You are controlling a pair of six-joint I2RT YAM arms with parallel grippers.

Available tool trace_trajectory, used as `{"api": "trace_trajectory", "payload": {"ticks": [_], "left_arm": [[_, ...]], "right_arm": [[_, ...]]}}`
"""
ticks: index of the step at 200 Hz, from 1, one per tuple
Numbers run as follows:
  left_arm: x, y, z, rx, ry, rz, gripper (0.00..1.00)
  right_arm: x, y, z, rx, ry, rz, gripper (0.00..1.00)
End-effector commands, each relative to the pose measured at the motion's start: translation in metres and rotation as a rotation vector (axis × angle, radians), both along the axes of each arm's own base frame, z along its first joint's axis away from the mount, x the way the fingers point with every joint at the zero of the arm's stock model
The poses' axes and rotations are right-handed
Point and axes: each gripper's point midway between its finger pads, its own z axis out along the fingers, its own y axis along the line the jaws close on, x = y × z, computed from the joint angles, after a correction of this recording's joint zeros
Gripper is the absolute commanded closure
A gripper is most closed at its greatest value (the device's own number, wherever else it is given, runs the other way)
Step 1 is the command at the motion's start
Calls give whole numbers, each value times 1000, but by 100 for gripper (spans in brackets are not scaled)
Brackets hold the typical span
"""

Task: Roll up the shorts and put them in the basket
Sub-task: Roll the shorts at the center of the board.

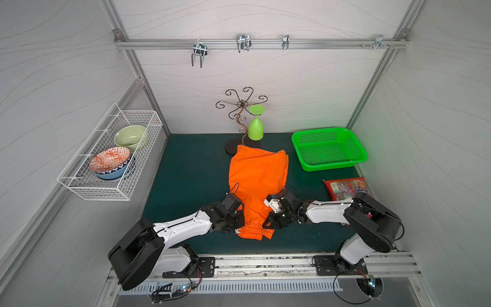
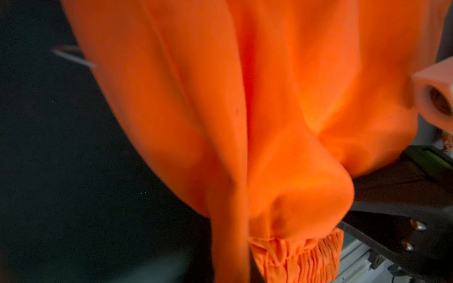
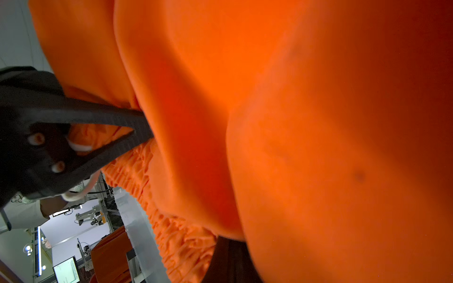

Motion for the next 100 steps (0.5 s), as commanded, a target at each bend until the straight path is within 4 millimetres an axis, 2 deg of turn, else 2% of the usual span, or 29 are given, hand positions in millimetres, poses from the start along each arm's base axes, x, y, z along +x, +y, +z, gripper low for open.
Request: {"api": "trace_trajectory", "payload": {"ticks": [1,6,20,31,49,62,67,72,73,76,78,100], "left_arm": [[10,-4,24,-95,-7,29,100],[13,-3,28,-118,0,46,100],[19,2,37,-167,19,94,100],[23,4,43,-180,28,112,100],[25,5,52,-173,30,111,100],[28,3,57,-183,32,113,100],[29,2,58,-188,34,119,100],[30,1,59,-197,38,127,100],[30,1,59,-198,38,127,100],[30,1,59,-200,43,132,100],[30,1,60,-204,45,136,100],[34,2,60,-223,72,175,100]], "right_arm": [[2,-17,-9,-130,-89,10,100],[3,-18,-5,-143,-123,20,96],[1,-17,10,-182,-244,69,71],[0,-18,23,-218,-366,109,57],[-4,-15,41,-274,-549,168,47],[-9,-6,54,-277,-666,211,38],[-11,-2,57,-278,-706,228,28],[-13,3,60,-274,-748,252,26],[-14,3,60,-274,-753,258,24],[-16,6,61,-279,-779,268,10],[-16,8,62,-279,-795,276,6],[-28,28,61,-315,-939,375,5]]}}
